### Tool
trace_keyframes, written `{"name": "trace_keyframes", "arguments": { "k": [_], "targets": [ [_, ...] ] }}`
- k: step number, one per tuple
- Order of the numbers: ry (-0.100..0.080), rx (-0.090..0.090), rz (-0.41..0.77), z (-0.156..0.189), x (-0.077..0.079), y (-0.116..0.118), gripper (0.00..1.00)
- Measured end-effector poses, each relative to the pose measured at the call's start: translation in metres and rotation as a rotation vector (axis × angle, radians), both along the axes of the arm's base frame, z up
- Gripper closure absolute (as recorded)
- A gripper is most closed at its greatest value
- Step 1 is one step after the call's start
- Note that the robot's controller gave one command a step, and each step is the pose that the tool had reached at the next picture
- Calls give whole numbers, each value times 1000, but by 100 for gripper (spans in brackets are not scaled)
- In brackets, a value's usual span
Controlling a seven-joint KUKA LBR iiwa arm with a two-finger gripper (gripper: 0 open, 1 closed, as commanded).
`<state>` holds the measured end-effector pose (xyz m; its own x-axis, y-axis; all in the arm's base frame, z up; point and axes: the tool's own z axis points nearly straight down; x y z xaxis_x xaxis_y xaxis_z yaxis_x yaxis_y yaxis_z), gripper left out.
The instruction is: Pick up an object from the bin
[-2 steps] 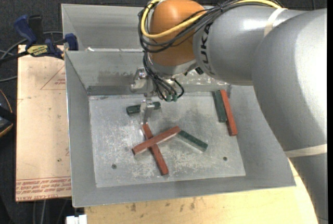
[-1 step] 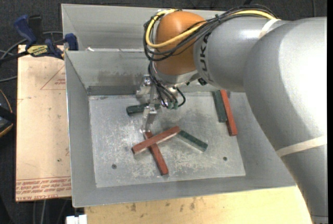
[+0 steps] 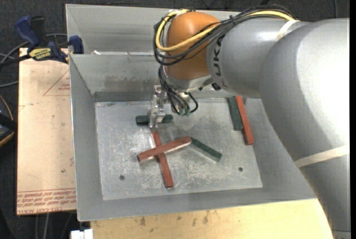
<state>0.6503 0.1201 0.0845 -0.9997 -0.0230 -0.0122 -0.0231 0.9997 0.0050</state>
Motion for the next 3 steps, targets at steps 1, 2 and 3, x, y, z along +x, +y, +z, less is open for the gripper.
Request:
{"name": "trace_keyframes", "arguments": {
  "k": [1, 2, 3],
  "targets": [
    [0, 0, 0, 0, 0, 0, 100],
    [3, -1, 0, 1, 0, 0, 100],
    [7, -3, 0, 3, -1, 0, 100]
  ]
}}
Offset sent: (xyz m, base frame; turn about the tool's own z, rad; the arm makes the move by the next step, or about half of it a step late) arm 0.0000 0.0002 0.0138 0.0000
